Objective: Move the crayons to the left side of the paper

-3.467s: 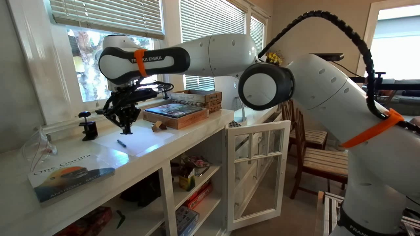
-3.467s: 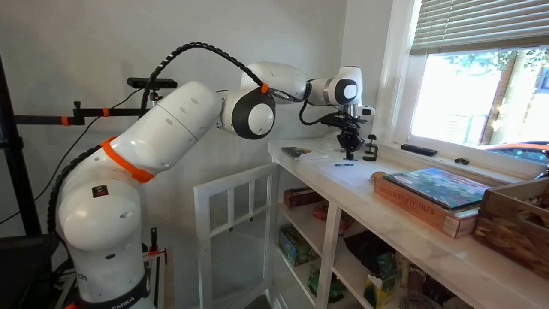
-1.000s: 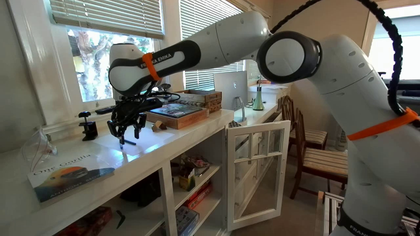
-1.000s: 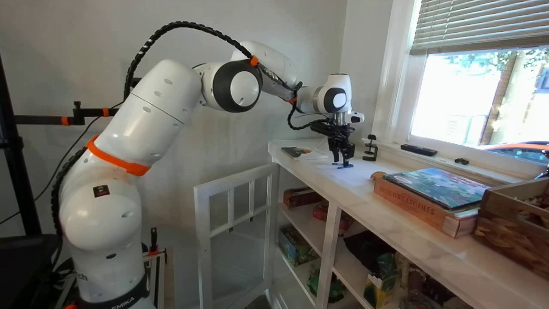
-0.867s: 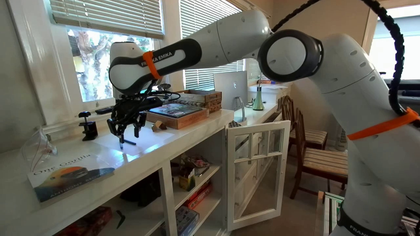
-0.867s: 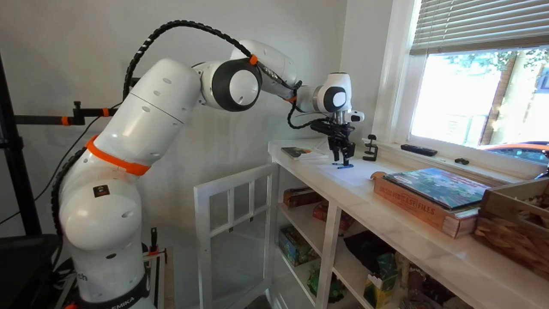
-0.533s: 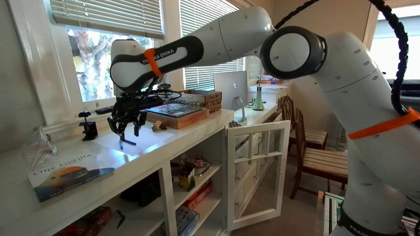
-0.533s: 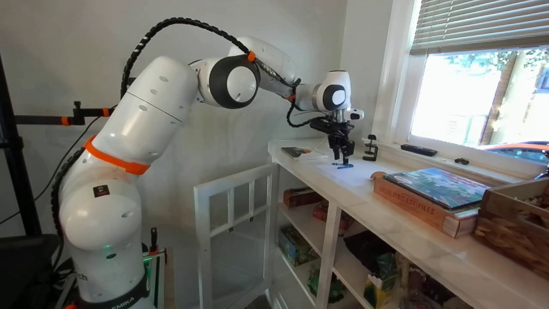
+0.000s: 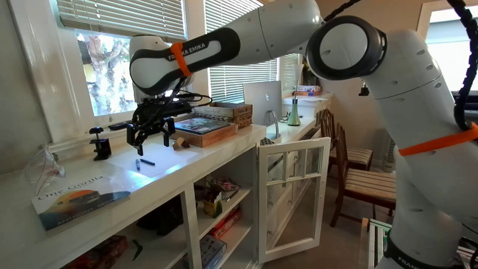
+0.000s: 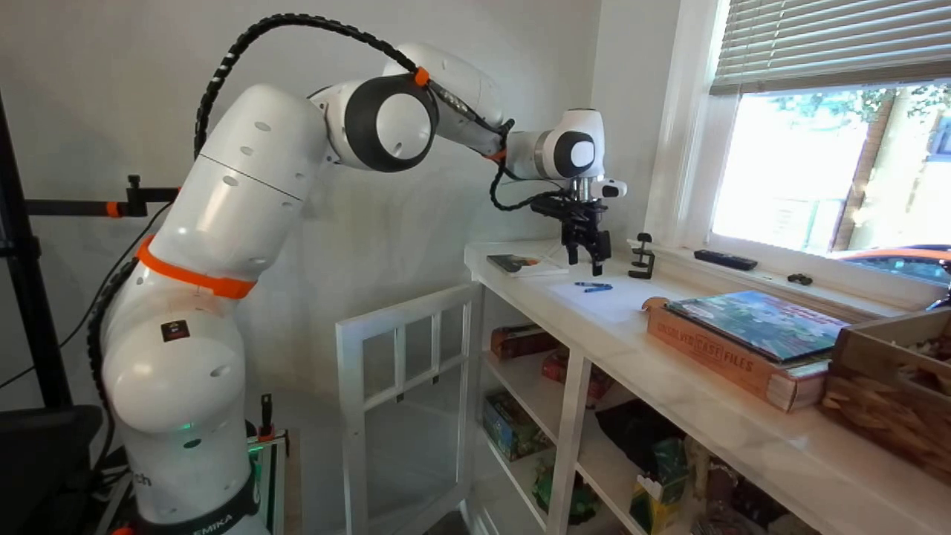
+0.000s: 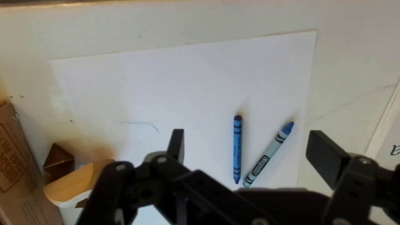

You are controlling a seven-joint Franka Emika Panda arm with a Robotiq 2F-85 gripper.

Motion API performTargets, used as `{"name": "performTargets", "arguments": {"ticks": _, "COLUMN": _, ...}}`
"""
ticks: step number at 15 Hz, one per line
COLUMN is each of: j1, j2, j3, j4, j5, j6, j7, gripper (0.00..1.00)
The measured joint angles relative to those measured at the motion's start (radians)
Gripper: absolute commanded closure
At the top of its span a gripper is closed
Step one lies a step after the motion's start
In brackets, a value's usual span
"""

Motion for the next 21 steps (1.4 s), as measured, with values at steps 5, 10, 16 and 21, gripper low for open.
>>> {"name": "performTargets", "arguments": {"ticks": 5, "j1": -0.01, "j2": -0.104, "j3": 0.02, "j4": -0.093, "j5": 0.02, "j6": -0.088, "j7": 0.007, "gripper": 0.0}}
{"name": "performTargets", "arguments": {"ticks": 10, "j1": -0.02, "j2": -0.219, "j3": 0.033, "j4": -0.211, "j5": 0.023, "j6": -0.117, "j7": 0.041, "gripper": 0.0}}
{"name": "performTargets", "arguments": {"ticks": 16, "j1": -0.049, "j2": -0.352, "j3": 0.044, "j4": -0.363, "j5": 0.038, "j6": -0.117, "j7": 0.061, "gripper": 0.0}}
{"name": "performTargets", "arguments": {"ticks": 21, "j1": -0.079, "j2": -0.423, "j3": 0.047, "j4": -0.451, "j5": 0.054, "j6": -0.116, "j7": 0.062, "gripper": 0.0}}
